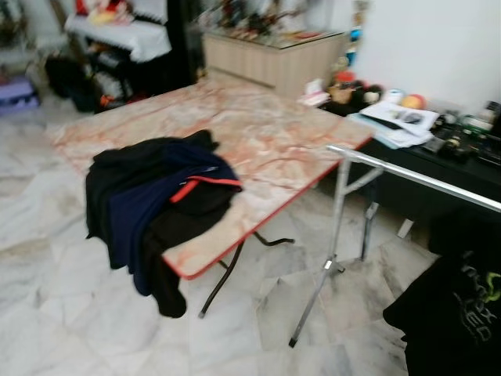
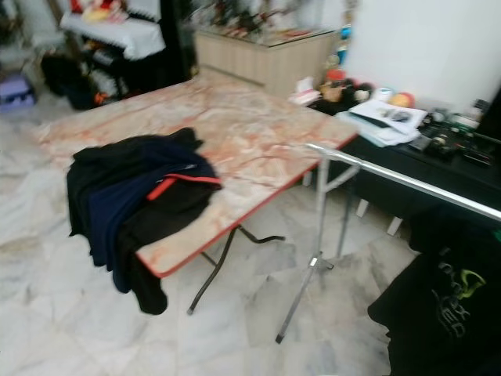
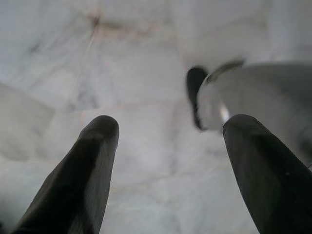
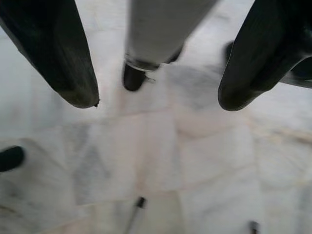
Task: Hang hanger
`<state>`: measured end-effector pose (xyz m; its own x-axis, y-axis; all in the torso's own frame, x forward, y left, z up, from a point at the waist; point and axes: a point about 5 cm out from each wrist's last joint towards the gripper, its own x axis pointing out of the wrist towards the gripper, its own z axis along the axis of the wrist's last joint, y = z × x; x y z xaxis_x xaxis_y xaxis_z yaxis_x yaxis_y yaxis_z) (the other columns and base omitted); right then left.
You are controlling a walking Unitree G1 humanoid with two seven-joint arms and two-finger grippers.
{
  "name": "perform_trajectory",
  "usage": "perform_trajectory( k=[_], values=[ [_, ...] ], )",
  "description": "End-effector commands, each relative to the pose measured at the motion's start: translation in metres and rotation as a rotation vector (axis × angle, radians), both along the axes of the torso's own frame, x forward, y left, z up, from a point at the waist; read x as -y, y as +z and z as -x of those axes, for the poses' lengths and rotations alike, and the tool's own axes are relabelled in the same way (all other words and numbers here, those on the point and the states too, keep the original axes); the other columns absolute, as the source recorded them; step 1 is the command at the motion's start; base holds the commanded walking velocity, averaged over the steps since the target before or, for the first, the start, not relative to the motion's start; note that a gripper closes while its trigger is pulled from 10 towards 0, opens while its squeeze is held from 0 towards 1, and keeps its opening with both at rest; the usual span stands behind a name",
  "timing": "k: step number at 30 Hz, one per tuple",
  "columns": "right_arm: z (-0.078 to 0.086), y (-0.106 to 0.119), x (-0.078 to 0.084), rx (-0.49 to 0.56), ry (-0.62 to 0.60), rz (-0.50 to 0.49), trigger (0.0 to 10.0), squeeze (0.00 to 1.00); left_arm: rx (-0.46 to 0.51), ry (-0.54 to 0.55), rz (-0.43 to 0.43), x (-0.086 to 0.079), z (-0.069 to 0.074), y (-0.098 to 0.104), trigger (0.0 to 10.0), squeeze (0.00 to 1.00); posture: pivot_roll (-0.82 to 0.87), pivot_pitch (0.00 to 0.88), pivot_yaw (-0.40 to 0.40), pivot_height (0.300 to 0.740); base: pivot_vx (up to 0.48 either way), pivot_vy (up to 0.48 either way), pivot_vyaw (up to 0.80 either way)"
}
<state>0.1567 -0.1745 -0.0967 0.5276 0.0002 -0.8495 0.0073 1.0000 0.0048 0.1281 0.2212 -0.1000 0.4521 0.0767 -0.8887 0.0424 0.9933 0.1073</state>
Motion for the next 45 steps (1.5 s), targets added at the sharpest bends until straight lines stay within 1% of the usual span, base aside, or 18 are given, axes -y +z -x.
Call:
perform_trajectory(
  k=[1,7,40,41,42,43,45],
  values=[
    [0.0027,0.0001,0.0104,-0.004,-0.012,0.023,10.0,0.0,0.014,-0.015,0.003,0.0037,-0.006,0.0013,10.0,0.0,-0.02,0.025,0.011,0.74,0.0,0.352,0.0],
    [0.0024,0.0003,0.0112,-0.004,-0.007,0.025,10.0,0.0,0.018,-0.009,0.007,0.0044,-0.0079,0.0017,10.0,0.0,-0.02,0.026,0.007,0.74,0.0,0.353,0.0],
    [0.0024,0.0003,0.0116,-0.004,-0.005,0.024,10.0,0.0,0.017,-0.007,0.008,0.0042,-0.0074,0.0016,10.0,0.0,-0.02,0.027,0.006,0.74,0.0,0.353,0.0],
    [0.0023,0.0005,0.0129,-0.006,0.003,0.03,10.0,0.0,0.024,0.083,0.056,0.0055,-0.0071,0.0011,10.0,0.0,-0.03,0.007,-0.012,0.74,0.0,0.0,0.0],
    [0.0023,0.0005,0.0129,-0.006,0.003,0.03,10.0,0.0,0.024,0.083,0.056,0.0055,-0.0071,0.0011,10.0,0.0,-0.03,0.007,-0.012,0.74,0.0,0.0,0.0],
    [0.0023,0.0006,0.0135,-0.006,0.007,0.032,10.0,0.0,0.028,0.124,0.081,0.0069,-0.0071,0.0008,10.0,0.0,-0.03,0.004,-0.012,0.74,0.0,0.0,0.0],
    [0.0023,0.0006,0.0134,-0.005,0.007,0.032,10.0,0.0,0.029,0.124,0.083,0.0075,-0.0073,0.0007,10.0,0.0,-0.03,0.004,-0.012,0.74,0.0,0.0,0.0]
  ],
)
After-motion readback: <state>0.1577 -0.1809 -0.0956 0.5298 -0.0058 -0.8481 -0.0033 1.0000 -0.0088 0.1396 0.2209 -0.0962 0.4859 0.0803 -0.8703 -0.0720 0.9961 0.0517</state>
